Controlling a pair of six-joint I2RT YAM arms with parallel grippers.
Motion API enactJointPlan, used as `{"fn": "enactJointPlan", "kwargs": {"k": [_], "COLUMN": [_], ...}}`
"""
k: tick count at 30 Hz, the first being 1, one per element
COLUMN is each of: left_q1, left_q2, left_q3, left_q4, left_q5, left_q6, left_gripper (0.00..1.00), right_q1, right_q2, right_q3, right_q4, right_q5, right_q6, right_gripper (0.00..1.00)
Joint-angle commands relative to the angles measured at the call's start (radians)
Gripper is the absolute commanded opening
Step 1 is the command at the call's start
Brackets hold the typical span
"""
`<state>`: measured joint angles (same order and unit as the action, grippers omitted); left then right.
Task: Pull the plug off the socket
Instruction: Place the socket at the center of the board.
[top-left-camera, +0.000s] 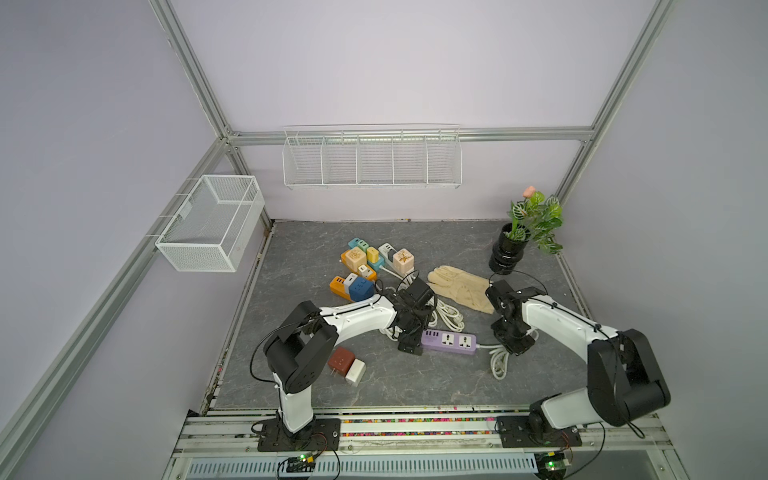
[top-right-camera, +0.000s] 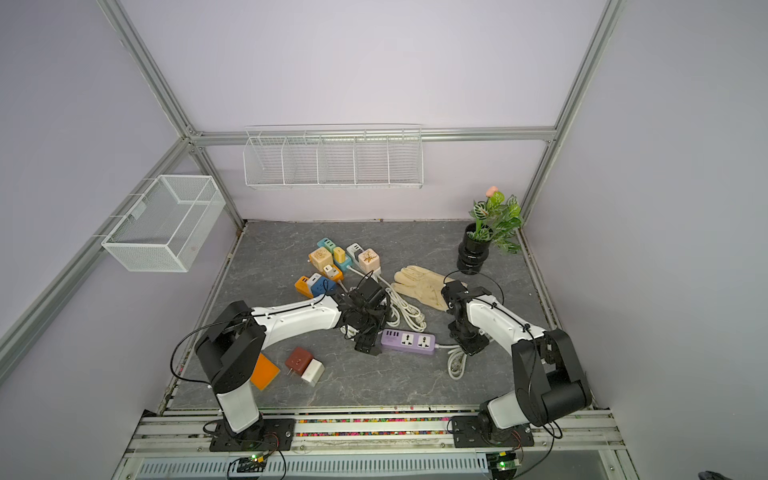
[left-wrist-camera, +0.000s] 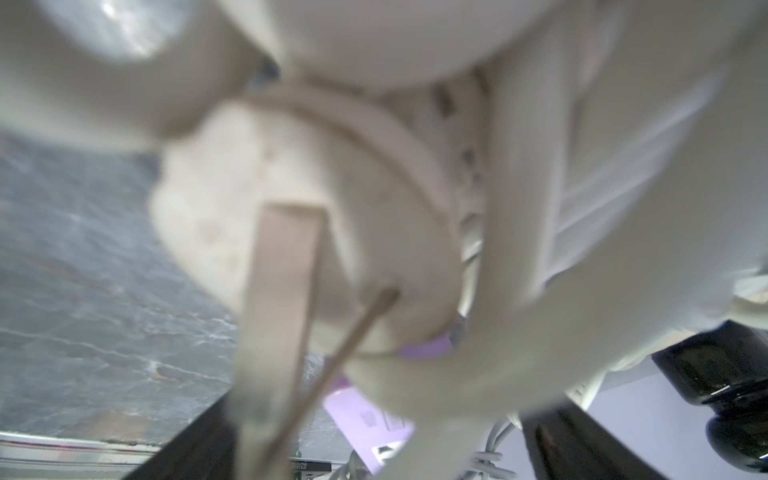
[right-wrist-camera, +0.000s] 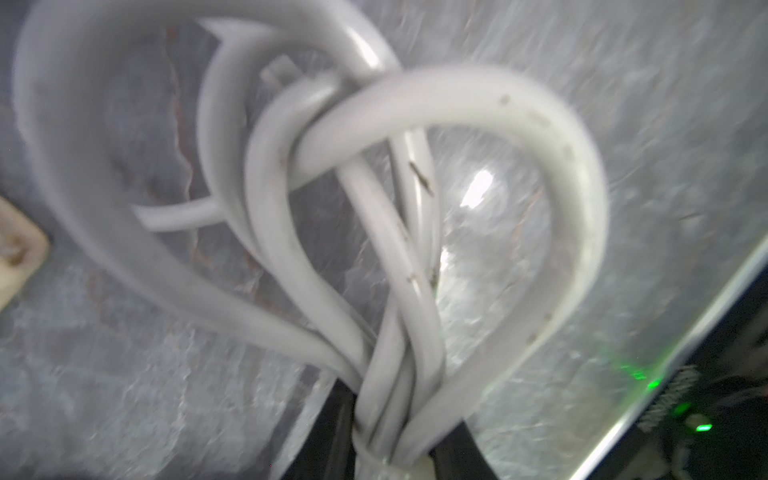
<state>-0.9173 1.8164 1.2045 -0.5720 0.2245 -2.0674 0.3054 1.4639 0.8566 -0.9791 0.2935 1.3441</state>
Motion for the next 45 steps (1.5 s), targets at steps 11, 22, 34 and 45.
{"fn": "enactJointPlan", "kwargs": {"k": [11,22,34,45], "left_q1": [0.071,0.284,0.641,0.850], "left_q2": [-0.146,-0.284,-0.406,-0.241], "left_q3": [0.126,0.172,0.089,0.120], "left_q4": [-0.230,-0.415,-0.405,-0.347], "left_q5": [-0.111,-0.278,-0.294,-0.144], "left_q6": [0.131,0.387,0.663,0.790], "left_gripper": [0.92,0.89,0.89,0.88], "right_q1": [-0.300,-0.440,-0.392,-0.092], "right_q2": [-0.053,0.101,0.112,-0.022], "right_q3": [0.030,0.129,0.193,0.237], "right_q4": [-0.117,-0.055,-0.017,0.012], "right_q5": [0.192,0.234,0.162,0.080], "right_q6": [-0.333,-0.452,-0.576,-0.589], "right_gripper": [0.12,0.13,0.78,0.78]}}
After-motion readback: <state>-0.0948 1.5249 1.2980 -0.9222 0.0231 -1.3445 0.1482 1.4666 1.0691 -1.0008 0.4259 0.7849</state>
